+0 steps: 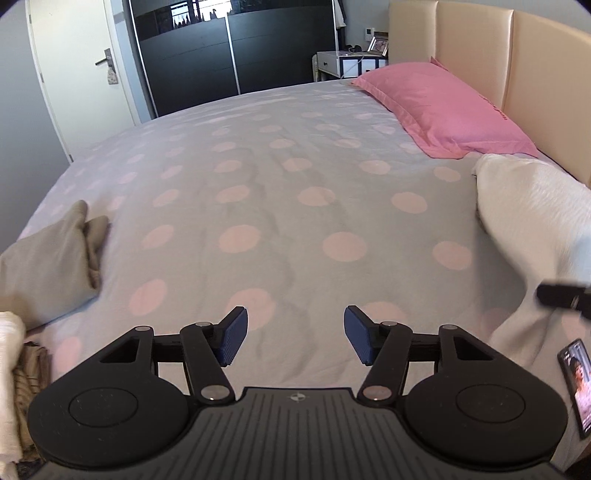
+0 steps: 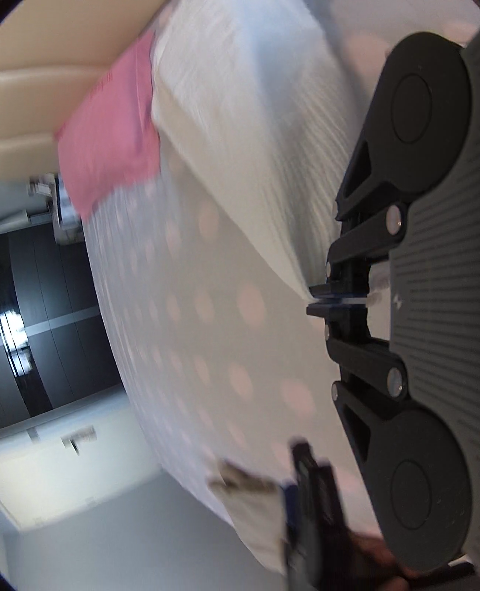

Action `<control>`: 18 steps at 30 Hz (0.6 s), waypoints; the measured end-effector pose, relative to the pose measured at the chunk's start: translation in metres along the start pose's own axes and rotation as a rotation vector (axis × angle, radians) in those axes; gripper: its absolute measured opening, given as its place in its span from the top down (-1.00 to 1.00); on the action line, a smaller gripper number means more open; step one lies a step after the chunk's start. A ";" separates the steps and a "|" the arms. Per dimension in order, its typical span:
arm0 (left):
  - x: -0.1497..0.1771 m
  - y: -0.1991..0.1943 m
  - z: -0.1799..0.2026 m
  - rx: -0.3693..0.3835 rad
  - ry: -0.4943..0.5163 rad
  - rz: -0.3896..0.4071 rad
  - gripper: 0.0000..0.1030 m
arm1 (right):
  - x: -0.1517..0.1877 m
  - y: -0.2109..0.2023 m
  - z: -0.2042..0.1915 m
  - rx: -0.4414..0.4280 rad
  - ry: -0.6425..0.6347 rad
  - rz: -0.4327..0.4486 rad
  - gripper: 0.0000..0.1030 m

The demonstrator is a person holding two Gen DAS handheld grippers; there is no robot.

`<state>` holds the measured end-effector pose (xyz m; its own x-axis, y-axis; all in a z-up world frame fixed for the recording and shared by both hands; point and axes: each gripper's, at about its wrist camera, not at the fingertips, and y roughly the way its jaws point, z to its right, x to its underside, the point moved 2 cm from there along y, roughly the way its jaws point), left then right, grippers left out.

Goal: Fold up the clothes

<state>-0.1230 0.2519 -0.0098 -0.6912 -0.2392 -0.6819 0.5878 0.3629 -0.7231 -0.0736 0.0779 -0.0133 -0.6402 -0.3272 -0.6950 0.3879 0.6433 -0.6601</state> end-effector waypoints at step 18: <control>0.051 -0.028 -0.038 0.069 0.102 -0.040 -0.11 | 0.083 -0.022 -0.056 -0.060 -0.073 -0.205 0.20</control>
<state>-0.1910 0.2636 -0.0200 -0.7522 -0.1578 -0.6398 0.5836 0.2912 -0.7580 -0.1727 0.0754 -0.0406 -0.6511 -0.5034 -0.5680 0.2127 0.5974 -0.7732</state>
